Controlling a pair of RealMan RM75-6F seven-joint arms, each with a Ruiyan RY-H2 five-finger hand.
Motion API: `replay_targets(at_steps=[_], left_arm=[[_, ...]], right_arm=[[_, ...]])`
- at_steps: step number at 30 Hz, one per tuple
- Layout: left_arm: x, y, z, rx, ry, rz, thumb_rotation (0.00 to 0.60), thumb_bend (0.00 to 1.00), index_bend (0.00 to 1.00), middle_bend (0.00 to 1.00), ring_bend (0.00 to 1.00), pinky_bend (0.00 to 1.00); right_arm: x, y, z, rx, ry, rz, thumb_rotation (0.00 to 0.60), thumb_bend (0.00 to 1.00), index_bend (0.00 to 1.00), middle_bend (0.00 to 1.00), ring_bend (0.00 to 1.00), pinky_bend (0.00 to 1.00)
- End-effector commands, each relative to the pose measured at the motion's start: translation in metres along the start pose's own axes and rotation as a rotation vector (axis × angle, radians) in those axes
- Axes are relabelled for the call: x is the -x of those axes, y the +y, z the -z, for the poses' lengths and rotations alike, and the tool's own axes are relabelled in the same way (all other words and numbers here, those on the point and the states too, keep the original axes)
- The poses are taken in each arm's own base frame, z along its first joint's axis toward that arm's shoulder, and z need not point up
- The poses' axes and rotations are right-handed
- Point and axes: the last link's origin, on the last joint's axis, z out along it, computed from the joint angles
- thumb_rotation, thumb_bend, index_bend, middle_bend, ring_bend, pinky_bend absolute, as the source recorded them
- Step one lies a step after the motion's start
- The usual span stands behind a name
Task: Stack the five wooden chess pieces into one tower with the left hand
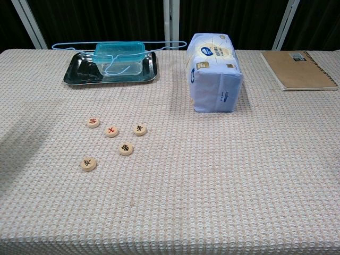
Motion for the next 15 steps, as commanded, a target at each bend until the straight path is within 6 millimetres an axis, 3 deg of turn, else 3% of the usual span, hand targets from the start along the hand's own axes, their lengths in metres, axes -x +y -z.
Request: replay_targets(at_steps=[1,10,15], left_arm=[[0.001,0.0,0.0,0.0,-0.002,0.001,0.6,0.3,0.13,0.02,0.0,0.0],[0.003,0.005,0.0,0.021,-0.008,0.0,0.6,0.3,0.13,0.02,0.0,0.0],[0.006,0.02,-0.007,0.084,-0.03,-0.004,0.6,0.3,0.13,0.02,0.0,0.0]], right_arm=[[0.0,0.0,0.0,0.001,0.0,-0.001,0.6,0.41,0.0,0.0,0.0,0.0],[-0.002,0.001,0.001,0.001,0.006,-0.005,0.6,0.41,0.0,0.0,0.0,0.0],[-0.002,0.001,-0.001,0.004,0.005,-0.006,0.6,0.41,0.0,0.0,0.0,0.0]])
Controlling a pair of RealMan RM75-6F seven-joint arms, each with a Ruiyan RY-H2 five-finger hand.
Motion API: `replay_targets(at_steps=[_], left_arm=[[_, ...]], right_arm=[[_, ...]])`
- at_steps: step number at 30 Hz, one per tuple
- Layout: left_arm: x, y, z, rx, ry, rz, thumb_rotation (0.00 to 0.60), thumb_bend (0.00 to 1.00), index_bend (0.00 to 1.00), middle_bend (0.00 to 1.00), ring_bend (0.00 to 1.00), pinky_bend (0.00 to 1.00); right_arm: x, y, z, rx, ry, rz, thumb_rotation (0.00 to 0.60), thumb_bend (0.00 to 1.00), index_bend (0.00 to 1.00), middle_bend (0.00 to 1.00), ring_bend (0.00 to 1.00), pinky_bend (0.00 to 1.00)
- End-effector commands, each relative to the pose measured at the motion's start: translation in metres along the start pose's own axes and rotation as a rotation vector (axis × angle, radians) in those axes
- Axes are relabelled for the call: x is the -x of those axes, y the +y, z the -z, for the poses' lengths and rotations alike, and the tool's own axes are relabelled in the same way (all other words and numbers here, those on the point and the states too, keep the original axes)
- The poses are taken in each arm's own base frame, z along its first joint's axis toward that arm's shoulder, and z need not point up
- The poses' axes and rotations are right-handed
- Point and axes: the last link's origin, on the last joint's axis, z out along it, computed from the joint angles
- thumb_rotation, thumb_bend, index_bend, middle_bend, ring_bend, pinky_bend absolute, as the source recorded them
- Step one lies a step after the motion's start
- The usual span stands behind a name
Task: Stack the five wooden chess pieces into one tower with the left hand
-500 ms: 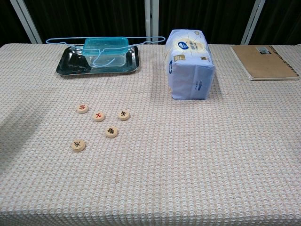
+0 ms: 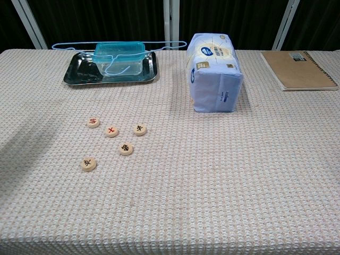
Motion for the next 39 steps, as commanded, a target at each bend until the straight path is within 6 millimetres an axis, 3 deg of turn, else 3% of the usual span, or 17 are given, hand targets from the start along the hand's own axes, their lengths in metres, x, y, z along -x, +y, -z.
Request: replay_targets(at_steps=[1,6,11,20,34,39], left_arm=[[0.002,0.014,-0.008,0.055,-0.014,0.005,0.6,0.3,0.13,0.02,0.0,0.0],[0.01,0.04,-0.032,0.16,-0.074,0.019,0.6,0.3,0.17,0.02,0.0,0.0],[0.031,0.07,-0.055,0.253,-0.151,0.0,0.6,0.3,0.2,0.02,0.0,0.0],[0.053,0.107,-0.089,0.327,-0.213,-0.035,0.6,0.3,0.21,0.02,0.0,0.0],[0.077,0.117,-0.127,0.303,-0.3,-0.024,0.6,0.3,0.29,0.03,0.0,0.0],[0.081,0.121,-0.133,0.308,-0.298,-0.009,0.6,0.3,0.31,0.03,0.0,0.0]], right_arm=[[0.001,0.0,-0.002,0.001,-0.006,0.002,0.6,0.41,0.0,0.0,0.0,0.0],[0.0,0.001,-0.002,0.004,-0.007,0.001,0.6,0.41,0.0,0.0,0.0,0.0],[-0.004,0.003,0.002,0.007,0.009,-0.012,0.6,0.41,0.0,0.0,0.0,0.0],[-0.006,0.006,0.001,0.015,0.01,-0.023,0.6,0.41,0.0,0.0,0.0,0.0],[-0.011,0.011,0.002,0.021,0.02,-0.039,0.6,0.41,0.0,0.0,0.0,0.0],[-0.011,0.012,0.0,0.026,0.017,-0.044,0.6,0.41,0.0,0.0,0.0,0.0]])
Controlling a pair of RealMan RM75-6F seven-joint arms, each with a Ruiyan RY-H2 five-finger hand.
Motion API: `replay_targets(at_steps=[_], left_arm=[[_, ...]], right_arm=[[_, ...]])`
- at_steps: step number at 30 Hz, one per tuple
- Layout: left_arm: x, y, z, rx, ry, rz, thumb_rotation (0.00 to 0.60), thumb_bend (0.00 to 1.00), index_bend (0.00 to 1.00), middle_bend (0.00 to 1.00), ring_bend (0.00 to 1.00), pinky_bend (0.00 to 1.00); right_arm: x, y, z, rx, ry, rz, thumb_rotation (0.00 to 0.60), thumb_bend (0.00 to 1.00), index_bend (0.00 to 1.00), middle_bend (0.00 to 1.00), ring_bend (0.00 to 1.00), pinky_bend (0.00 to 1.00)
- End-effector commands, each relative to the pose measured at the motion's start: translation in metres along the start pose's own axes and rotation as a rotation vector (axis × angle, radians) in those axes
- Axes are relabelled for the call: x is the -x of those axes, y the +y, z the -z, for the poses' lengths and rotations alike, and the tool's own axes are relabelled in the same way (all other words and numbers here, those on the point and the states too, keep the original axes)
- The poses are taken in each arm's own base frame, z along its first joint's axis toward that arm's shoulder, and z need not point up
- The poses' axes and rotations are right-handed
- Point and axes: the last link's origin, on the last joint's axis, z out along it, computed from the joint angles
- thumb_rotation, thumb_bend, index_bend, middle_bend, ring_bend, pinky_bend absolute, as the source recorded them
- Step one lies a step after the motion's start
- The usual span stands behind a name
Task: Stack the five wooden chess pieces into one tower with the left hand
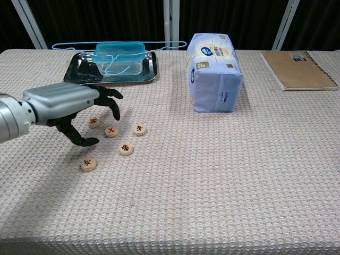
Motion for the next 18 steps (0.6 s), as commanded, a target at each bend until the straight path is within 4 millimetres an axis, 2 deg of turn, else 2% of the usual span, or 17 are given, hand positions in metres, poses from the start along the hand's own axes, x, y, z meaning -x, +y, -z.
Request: replay_targets(at_steps=[1,7,18], left_arm=[[0.001,0.002,-0.004,0.006,0.0,0.011,0.6,0.3,0.32,0.03,0.0,0.0],[0.005,0.003,-0.013,0.006,-0.003,0.012,0.6,0.3,0.38,0.03,0.0,0.0],[0.009,0.003,-0.02,-0.007,-0.004,-0.008,0.6,0.3,0.41,0.04,0.0,0.0]], right_arm=[[0.0,0.001,-0.001,0.003,-0.005,-0.002,0.6,0.41,0.0,0.0,0.0,0.0],[-0.001,0.002,-0.001,0.003,-0.006,-0.005,0.6,0.41,0.0,0.0,0.0,0.0],[-0.002,0.004,-0.002,0.012,-0.009,-0.01,0.6,0.41,0.0,0.0,0.0,0.0]])
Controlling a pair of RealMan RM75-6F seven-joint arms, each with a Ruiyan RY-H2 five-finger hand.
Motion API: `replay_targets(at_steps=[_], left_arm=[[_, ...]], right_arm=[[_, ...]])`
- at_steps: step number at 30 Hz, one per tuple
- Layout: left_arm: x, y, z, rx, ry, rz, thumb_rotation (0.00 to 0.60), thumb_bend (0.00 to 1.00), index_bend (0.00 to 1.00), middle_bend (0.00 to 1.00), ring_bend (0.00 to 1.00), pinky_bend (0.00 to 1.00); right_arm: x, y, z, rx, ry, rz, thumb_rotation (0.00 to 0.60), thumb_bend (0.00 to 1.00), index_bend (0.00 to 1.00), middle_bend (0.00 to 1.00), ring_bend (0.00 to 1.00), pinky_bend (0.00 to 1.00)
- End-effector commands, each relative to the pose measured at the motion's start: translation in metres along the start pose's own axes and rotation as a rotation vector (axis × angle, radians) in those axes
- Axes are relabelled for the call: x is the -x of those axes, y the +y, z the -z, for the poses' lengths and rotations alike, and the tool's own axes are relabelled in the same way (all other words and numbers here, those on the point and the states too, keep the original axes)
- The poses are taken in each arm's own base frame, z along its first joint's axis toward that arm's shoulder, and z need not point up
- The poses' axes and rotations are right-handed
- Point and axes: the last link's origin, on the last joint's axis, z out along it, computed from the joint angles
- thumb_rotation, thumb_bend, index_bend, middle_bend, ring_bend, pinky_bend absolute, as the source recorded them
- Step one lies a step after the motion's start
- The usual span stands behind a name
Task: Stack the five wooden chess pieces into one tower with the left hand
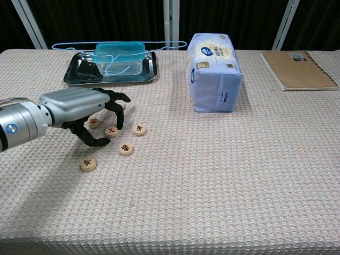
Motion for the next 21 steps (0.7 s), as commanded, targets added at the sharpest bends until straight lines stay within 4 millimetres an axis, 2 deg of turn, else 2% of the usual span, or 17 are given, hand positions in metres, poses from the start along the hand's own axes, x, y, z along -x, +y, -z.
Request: replay_targets(at_steps=[1,21], left_arm=[[-0.0004,0.0003,-0.0008,-0.004,0.005,0.002,0.6,0.3,0.42,0.04,0.0,0.0],[-0.0049,0.0045,-0.0039,-0.005,0.019,0.021,0.6,0.31,0.5,0.05,0.0,0.0]], right_arm=[[0.0004,0.0003,-0.0003,0.003,-0.005,0.001,0.6,0.41,0.0,0.0,0.0,0.0],[-0.0001,0.0003,0.0004,0.005,-0.003,-0.001,0.6,0.41,0.0,0.0,0.0,0.0]])
